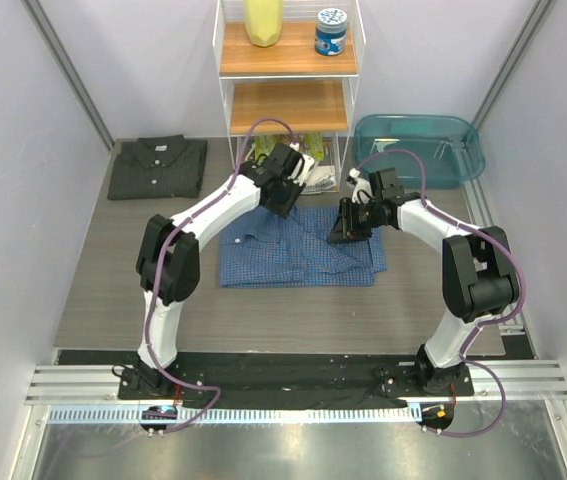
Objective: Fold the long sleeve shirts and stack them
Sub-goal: Fold the shirt
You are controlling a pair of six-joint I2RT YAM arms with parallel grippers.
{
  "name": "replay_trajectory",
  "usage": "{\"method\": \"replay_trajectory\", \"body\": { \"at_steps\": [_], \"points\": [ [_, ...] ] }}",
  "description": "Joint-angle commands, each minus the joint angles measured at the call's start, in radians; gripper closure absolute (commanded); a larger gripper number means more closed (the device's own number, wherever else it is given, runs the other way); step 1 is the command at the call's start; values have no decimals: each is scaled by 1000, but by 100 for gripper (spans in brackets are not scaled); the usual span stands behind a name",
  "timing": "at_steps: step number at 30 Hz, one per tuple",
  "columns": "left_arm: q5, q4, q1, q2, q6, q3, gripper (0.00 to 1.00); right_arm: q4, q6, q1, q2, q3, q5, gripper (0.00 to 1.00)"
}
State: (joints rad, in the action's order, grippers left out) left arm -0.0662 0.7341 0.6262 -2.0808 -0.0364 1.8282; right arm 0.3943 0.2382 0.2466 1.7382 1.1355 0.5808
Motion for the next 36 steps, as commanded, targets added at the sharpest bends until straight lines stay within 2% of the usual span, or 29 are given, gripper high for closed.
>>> {"method": "replay_trajectory", "body": {
  "at_steps": [1,7,17,20,27,35,36],
  "points": [
    [-12,28,-10,18,82,68,69,-6,-13,-3,-29,4,17,66],
    [19,63,-14,-45,93,111,67,-6,-13,-4,-20,7,16,66],
    [-15,39,-16,-125,121,146,68,-5,-11,-3,-12,4,14,66],
    [-23,34,-16,-147,122,166,75,-6,-13,-6,-14,1,16,65],
    [-7,33,-13,-156,113,210,100,-3,-14,-7,-14,-3,17,66],
    [-15,31,6,-163,115,240,100,-2,-17,-10,-19,-6,17,66],
    [-27,34,7,-163,116,241,95,-2,-19,-10,-22,-8,19,66]
  ]
}}
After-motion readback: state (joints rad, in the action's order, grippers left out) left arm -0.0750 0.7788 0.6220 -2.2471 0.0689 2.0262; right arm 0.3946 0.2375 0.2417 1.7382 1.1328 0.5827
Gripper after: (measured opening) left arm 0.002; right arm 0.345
